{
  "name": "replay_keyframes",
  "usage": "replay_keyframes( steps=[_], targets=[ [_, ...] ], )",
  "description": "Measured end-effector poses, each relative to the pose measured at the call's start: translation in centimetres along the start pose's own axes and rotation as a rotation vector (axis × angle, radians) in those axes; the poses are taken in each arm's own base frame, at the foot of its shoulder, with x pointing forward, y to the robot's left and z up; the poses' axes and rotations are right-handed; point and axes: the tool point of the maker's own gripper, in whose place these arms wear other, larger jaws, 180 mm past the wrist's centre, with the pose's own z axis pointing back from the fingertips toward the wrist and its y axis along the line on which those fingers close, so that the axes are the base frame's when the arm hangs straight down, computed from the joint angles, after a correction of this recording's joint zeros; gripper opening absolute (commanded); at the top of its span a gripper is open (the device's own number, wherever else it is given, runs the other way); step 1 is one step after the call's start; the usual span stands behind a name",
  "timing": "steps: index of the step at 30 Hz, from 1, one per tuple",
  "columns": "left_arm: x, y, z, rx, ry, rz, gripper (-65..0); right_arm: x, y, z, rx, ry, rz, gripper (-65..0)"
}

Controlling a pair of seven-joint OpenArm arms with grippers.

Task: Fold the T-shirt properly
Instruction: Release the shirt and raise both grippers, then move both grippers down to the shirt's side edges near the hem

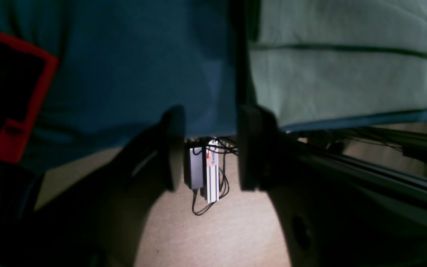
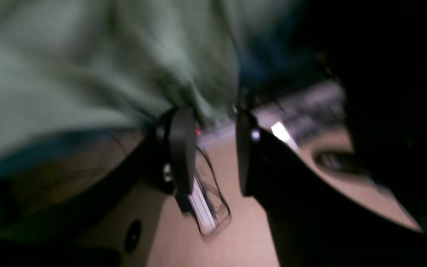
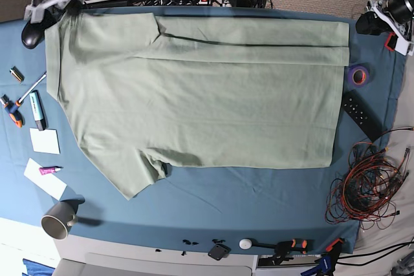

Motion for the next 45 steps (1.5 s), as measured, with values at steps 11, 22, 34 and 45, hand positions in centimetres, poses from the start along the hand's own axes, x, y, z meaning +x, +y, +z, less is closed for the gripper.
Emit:
replay_keyframes(
  steps=[11, 22, 34, 45],
  targets=[
    [0.3, -0.6, 0.0, -0.029, -0.016, -0.003, -40.5, 2.8, 3.3, 4.3, -0.018, -0.074, 0.186, -46.1],
    [8.2, -7.4, 1.3, -0.108, -0.219, -0.297, -40.5, 14.2, 6.8, 9.8, -0.104, -0.481, 0.4, -46.1],
    [17.6, -9.3, -1.1, -0.008, -0.429, -0.425, -40.5, 22.5, 13.2, 9.8, 0.002, -0.807, 0.424, -46.2],
    [22.9, -11.3, -6.8, 0.027, -0.461, -0.523, -40.5, 28.1, 15.7, -4.7, 0.192, -0.645, 0.312, -46.2]
  ],
)
